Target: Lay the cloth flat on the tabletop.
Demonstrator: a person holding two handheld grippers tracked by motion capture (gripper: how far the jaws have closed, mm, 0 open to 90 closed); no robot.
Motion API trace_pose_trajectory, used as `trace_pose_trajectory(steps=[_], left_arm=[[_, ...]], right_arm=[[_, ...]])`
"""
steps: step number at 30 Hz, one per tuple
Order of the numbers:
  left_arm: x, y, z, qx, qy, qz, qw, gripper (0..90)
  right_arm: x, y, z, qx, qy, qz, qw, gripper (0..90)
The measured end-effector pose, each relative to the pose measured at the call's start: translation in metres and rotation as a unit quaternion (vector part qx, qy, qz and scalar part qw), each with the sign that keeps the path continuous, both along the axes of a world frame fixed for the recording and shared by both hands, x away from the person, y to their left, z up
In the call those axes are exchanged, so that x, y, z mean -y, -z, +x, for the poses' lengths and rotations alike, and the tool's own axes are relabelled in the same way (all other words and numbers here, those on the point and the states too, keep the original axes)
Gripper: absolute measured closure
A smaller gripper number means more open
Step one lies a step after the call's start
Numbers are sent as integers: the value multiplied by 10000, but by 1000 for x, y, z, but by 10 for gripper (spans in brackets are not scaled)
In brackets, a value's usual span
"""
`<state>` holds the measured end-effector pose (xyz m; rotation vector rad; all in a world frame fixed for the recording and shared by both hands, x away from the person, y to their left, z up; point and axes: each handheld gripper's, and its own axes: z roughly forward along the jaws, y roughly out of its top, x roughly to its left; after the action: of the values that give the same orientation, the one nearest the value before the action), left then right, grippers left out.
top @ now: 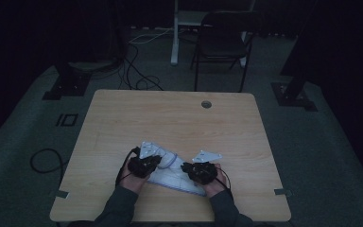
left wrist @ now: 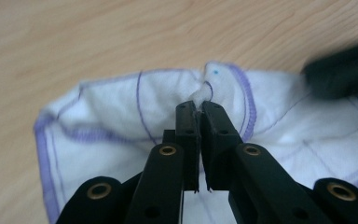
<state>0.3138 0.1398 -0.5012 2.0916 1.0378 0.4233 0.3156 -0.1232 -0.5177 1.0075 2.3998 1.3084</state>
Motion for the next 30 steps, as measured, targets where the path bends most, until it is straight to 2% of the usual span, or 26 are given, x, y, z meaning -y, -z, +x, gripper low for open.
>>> trace_pose_trajectory(steps=[4, 7, 9, 11, 15, 16, 21, 25, 27, 29, 30], left_arm=[[-23, 10, -8, -194, -206, 16, 9996, 866], [-32, 20, -11, -347, -296, 125, 9989, 868], [-35, 26, -12, -450, -326, 168, 9983, 869], [-35, 29, -12, -475, -334, 273, 9979, 870], [-33, 30, -11, -479, -353, 329, 9977, 870], [-33, 30, -10, -478, -346, 336, 9977, 870], [-33, 31, -11, -472, -365, 315, 9977, 867], [-34, 31, -11, -455, -387, 309, 9977, 855], [-34, 31, -11, -443, -396, 303, 9978, 843], [-34, 31, -11, -434, -410, 309, 9977, 834], [-34, 31, -11, -436, -417, 301, 9977, 828]], right_arm=[[9, -7, 7, 47, 156, 4, 9999, 757], [7, -9, 10, 40, 150, 4, 9999, 740], [2, -9, 11, 7, 107, 16, 9999, 727], [-3, -8, 12, 5, 48, 13, 10000, 713], [-14, -6, 15, -46, -45, 6, 10000, 703], [-21, -4, 19, -83, -93, 5, 9999, 698], [-30, 0, 28, -355, -199, 110, 9991, 646], [-39, 6, 34, -544, -335, -28, 9980, 582], [-43, 11, 38, -728, -412, -99, 9964, 561], [-47, 16, 40, -900, -467, -116, 9948, 567], [-48, 18, 41, -977, -532, -109, 9937, 601]])
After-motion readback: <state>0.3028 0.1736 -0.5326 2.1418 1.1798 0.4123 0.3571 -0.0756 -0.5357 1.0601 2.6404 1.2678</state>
